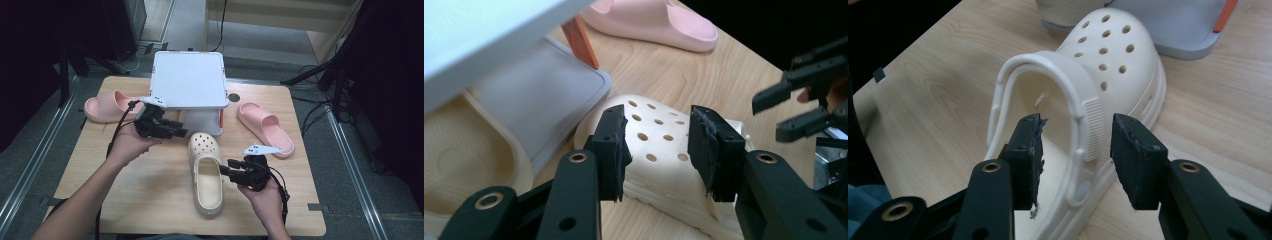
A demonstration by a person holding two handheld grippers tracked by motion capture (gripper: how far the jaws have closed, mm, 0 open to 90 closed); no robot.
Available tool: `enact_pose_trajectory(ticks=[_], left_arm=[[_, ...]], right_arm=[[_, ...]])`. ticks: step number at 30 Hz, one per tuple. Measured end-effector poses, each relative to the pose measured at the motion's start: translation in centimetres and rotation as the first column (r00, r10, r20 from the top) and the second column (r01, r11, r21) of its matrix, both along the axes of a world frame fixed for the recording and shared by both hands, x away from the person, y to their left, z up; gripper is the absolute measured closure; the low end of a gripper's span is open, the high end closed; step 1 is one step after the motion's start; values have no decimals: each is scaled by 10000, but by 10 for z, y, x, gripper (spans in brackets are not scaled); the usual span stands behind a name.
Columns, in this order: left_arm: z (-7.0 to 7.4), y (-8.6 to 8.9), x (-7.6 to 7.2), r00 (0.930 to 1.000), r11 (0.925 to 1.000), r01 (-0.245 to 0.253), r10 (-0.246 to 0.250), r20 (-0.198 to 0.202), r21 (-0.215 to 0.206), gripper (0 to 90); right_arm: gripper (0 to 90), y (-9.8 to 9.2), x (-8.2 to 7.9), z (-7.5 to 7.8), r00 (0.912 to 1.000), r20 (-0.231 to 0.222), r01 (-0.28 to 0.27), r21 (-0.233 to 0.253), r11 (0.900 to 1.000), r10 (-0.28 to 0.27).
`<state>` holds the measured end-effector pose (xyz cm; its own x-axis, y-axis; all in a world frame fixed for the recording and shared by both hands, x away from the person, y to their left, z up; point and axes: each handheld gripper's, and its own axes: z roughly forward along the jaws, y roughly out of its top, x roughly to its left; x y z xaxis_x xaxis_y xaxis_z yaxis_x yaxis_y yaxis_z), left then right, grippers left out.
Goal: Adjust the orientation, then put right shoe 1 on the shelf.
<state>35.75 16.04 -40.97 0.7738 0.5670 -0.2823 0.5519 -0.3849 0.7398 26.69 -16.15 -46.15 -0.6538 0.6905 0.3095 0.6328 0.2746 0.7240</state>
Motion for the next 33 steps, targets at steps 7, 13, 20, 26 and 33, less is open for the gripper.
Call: enact_pose_trajectory(ticks=[7,13,20,26,33], left_arm=[[21,17,11,9983,9987,-504,501,303,94,592],[31,39,17,9928,9943,-1057,1065,540,-169,593],[29,52,22,9853,9873,-1565,1543,730,256,616],[26,52,23,9822,9856,-1594,1525,1100,566,638],[30,56,29,9795,9829,-1798,1751,998,406,696]], right_arm=[[536,9,-10,-8,9999,-161,-54,-428,9991,47],[523,12,-6,-16,9995,-313,22,-694,9976,-44],[518,12,-5,-21,9992,-327,185,-805,9966,-212],[520,21,0,-29,9990,-439,13,-1091,9940,-62],[529,26,4,-36,9989,-471,-11,-1402,9901,-55]])
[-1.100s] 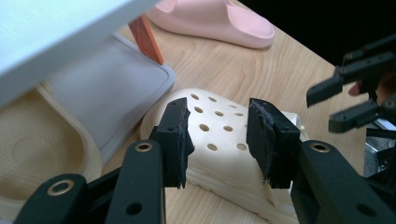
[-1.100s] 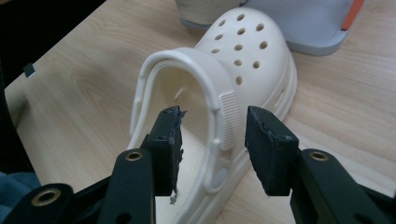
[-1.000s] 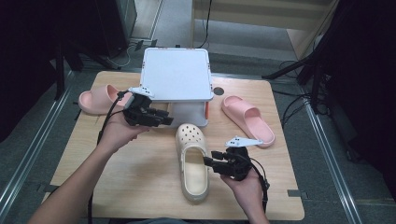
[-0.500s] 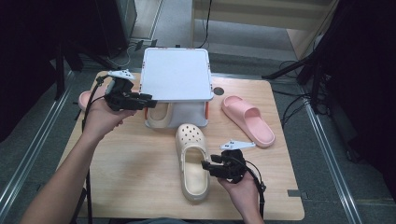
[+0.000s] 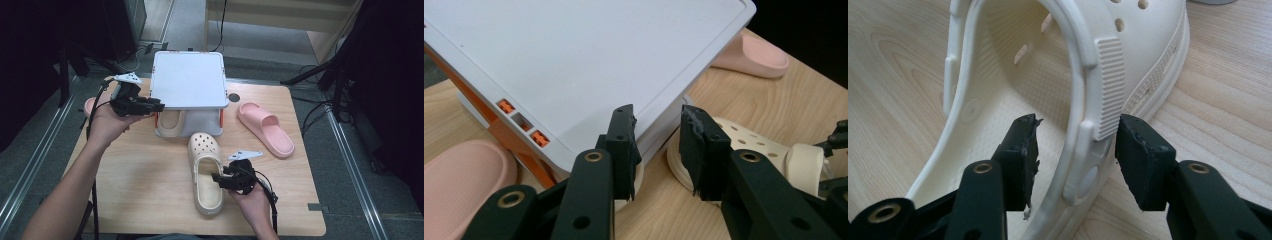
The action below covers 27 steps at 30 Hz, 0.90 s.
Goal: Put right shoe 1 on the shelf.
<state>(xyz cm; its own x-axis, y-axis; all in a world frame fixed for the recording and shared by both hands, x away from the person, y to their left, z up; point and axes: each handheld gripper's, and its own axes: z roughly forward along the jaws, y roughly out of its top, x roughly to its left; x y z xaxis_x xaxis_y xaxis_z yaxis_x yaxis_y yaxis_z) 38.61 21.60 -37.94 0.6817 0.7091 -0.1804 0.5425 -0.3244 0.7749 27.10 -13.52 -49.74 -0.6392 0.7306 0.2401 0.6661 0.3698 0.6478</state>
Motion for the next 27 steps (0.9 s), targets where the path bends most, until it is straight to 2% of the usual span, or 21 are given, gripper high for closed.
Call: enact_pose_trajectory(ticks=[4,5,9,15,17,21,27], left_arm=[[-2,-1,8,9992,9984,-404,403,28,404,725],[-3,0,9,9991,9989,-408,409,-52,238,734],[-4,2,10,9994,9992,-348,349,-47,194,750],[-5,2,9,9991,9990,-425,423,86,156,749],[-8,2,8,9987,9991,-431,432,270,-40,748],[-9,3,8,9987,9989,-430,434,270,-174,750],[-9,3,8,9986,9989,-450,454,282,-166,750]], right_arm=[[569,1,2,-2,9998,-30,187,-221,9996,-188],[575,1,2,-3,9998,-22,218,-272,9994,-219],[592,3,5,-5,9990,-149,417,-200,9989,-420],[696,1,11,-4,9946,-559,888,226,9958,-875],[737,0,13,-3,9953,-401,894,157,9959,-887],[769,1,15,-1,9959,-32,898,-260,9956,-899],[788,2,20,7,9935,51,1136,-156,9934,-1135]])
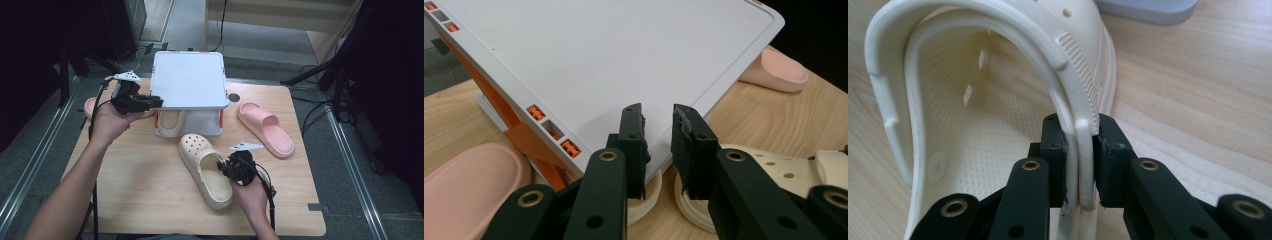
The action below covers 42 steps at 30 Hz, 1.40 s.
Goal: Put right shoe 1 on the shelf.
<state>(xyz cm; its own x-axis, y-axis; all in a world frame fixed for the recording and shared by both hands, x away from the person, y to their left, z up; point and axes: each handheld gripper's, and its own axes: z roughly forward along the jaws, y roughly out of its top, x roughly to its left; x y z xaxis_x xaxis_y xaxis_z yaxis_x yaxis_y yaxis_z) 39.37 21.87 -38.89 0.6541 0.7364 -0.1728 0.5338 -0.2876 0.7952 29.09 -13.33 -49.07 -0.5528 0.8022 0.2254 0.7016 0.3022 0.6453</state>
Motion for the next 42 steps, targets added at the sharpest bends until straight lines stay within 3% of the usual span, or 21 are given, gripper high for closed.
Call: enact_pose_trajectory(ticks=[6,11,15,19,22,27,33,42], left_arm=[[-1,0,0,10000,10000,4,-4,51,-62,750],[-1,-1,0,10000,10000,-52,52,27,-33,750],[0,-1,-1,10000,10000,-66,66,13,-20,750],[-1,-1,-1,9999,9999,-120,120,40,-45,749],[-1,-1,-2,9999,9999,-141,142,93,-55,750],[-1,-1,-2,9998,9999,-151,151,122,-46,750],[-1,-1,-2,9999,9999,-102,102,118,-7,749],[-1,-1,-2,9999,10000,-77,77,104,-8,749]], right_arm=[[797,-4,9,12,9997,-186,152,385,9991,-145],[797,-8,16,25,9992,133,355,735,9967,-366],[797,-10,26,34,9975,457,507,668,9965,-538],[797,-12,46,40,9926,664,977,563,9936,-1013],[796,-12,63,38,9879,559,1393,871,9864,-1445],[794,-1,82,30,9804,718,1786,664,9817,-1833],[792,20,87,19,9787,949,1829,-10,9831,-1820],[758,41,85,11,9772,1036,1869,-78,9824,-1851]])
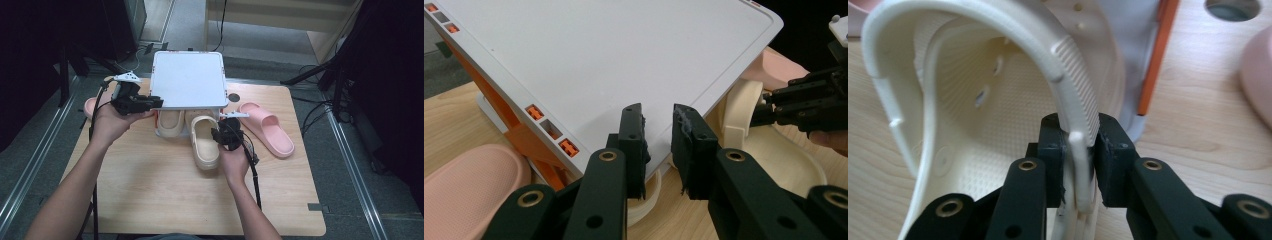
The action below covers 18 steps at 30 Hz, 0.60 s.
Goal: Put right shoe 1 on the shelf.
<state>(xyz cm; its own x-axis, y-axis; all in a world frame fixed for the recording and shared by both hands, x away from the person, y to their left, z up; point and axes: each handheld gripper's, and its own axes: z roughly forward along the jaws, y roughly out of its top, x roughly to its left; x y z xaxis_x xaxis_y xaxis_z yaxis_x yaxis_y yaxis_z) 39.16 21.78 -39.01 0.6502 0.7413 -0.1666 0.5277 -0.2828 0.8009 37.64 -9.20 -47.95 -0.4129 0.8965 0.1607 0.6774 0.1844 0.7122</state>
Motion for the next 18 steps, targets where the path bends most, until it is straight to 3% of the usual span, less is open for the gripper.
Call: enact_pose_trajectory(ticks=[5,9,13,18], left_arm=[[0,0,0,10000,10000,-11,11,15,-16,749],[0,0,0,10000,10000,-13,13,26,-20,750],[0,0,0,10000,10000,-22,22,20,-12,749],[-2,1,0,10000,9999,-21,22,33,-150,752]], right_arm=[[710,0,-2,-4,9992,-264,-273,608,9978,290],[641,-6,-7,-1,9978,-140,-633,1073,9922,652],[585,-11,-16,7,9959,-84,-892,956,9914,904],[593,-22,-33,17,9942,110,-1074,1004,9891,1068]])
